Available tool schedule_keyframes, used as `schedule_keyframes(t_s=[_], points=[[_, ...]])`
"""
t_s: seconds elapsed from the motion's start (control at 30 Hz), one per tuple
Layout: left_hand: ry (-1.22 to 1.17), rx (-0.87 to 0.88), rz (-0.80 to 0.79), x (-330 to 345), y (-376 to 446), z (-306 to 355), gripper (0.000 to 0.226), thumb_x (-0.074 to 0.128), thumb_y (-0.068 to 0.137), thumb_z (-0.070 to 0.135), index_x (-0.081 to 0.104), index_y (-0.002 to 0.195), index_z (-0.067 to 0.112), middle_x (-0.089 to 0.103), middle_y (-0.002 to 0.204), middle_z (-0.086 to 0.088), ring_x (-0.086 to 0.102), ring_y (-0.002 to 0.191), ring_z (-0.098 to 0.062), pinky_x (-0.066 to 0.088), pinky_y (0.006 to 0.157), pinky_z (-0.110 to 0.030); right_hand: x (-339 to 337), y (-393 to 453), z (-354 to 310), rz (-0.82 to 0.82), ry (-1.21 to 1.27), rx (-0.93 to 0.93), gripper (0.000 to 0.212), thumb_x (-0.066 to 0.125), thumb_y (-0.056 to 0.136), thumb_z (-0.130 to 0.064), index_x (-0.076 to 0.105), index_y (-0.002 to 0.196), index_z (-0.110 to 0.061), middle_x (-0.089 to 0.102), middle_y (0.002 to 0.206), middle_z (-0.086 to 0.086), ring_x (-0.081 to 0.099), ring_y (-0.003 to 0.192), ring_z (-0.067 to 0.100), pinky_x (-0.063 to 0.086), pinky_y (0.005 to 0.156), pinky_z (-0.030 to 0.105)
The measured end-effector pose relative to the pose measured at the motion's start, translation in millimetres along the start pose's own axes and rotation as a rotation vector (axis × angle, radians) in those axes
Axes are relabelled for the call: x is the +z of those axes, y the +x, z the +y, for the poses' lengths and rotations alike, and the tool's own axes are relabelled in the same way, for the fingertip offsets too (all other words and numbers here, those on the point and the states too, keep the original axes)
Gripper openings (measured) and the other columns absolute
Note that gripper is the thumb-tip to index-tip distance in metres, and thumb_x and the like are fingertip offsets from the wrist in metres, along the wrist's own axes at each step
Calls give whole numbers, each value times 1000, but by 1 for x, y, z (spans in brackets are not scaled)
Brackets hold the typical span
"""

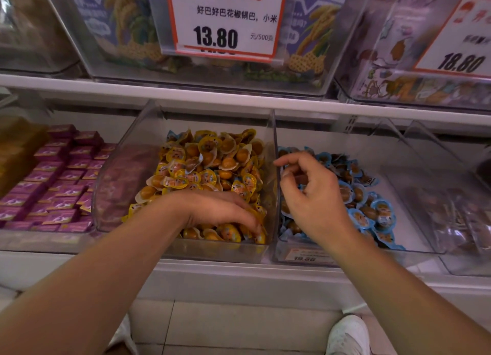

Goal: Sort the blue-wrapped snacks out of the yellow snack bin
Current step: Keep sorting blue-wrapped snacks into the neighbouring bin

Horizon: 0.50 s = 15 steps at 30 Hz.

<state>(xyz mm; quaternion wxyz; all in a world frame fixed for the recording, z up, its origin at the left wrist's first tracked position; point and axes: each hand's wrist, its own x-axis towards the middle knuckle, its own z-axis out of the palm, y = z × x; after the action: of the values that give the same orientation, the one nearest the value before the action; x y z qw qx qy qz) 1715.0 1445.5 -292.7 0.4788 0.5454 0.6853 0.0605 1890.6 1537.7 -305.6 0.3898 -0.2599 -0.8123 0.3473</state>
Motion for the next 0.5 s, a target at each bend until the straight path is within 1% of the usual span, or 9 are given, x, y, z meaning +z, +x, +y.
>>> schedule_keyframes(t_s=[0.1, 0.17, 0.23, 0.27, 0.3, 0.37, 0.4, 0.43, 0.5], points=[[26, 3, 19, 3, 1, 1, 39, 62, 66, 49, 73, 94, 24, 70, 90, 9, 63, 97, -14, 49, 98, -40, -2, -1, -1, -12, 3, 18, 19, 55, 94, -17, 65, 107, -27, 61, 86, -18, 61, 73, 6, 48, 55, 19], [19, -12, -5, 4, 1, 2, 31, 61, 64, 47, 72, 81, 23, 67, 84, 3, 61, 89, -19, 49, 94, -41, -2, 0, -1, -14, 8, 25, 19, 55, 94, -16, 65, 108, -27, 61, 85, -17, 60, 71, 7, 48, 54, 22], [-48, -53, -27, 4, 3, 2, 21, 64, 66, 47, 72, 67, 28, 65, 80, 2, 60, 83, -19, 50, 85, -37, -1, 0, -2, -13, 9, 33, 19, 55, 95, -16, 65, 108, -25, 61, 85, -15, 59, 68, 9, 49, 53, 27], [-71, -80, -34, 3, 4, 3, 19, 67, 70, 47, 73, 67, 30, 68, 83, 2, 64, 86, -19, 52, 85, -34, -1, 0, -3, -12, 8, 34, 19, 55, 95, -15, 65, 108, -25, 61, 84, -15, 59, 68, 10, 49, 54, 30], [-69, -94, -43, 3, 5, 2, 18, 69, 73, 47, 76, 73, 31, 73, 89, 3, 67, 94, -19, 53, 91, -33, -1, -1, -3, -12, 8, 33, 19, 55, 94, -15, 65, 108, -26, 61, 84, -15, 59, 67, 10, 49, 54, 30], [-54, -87, -61, 1, 4, 3, 29, 71, 70, 50, 78, 88, 28, 75, 101, 4, 67, 104, -16, 50, 101, -37, -1, -1, -2, -15, 13, 34, 20, 54, 94, -17, 65, 107, -28, 61, 83, -17, 59, 66, 9, 48, 52, 27], [-55, -77, -74, 1, 2, 3, 36, 71, 67, 51, 77, 94, 28, 75, 103, 5, 67, 105, -14, 49, 102, -37, -1, -1, -2, -17, 16, 36, 20, 54, 94, -18, 64, 107, -29, 61, 83, -17, 59, 65, 9, 47, 50, 25], [-58, -65, -84, 0, 0, 2, 39, 72, 65, 51, 77, 98, 28, 75, 103, 8, 67, 104, -11, 50, 101, -33, -1, 0, -2, -19, 18, 38, 20, 54, 94, -19, 64, 107, -30, 61, 82, -18, 59, 64, 8, 45, 49, 22], [-83, -53, -74, -1, -5, -2, 40, 78, 67, 48, 74, 104, 34, 71, 101, 20, 64, 102, -1, 49, 92, -19, 0, 0, -2, -21, 15, 40, 20, 53, 93, -21, 64, 106, -31, 61, 83, -18, 59, 65, 9, 46, 50, 21]])
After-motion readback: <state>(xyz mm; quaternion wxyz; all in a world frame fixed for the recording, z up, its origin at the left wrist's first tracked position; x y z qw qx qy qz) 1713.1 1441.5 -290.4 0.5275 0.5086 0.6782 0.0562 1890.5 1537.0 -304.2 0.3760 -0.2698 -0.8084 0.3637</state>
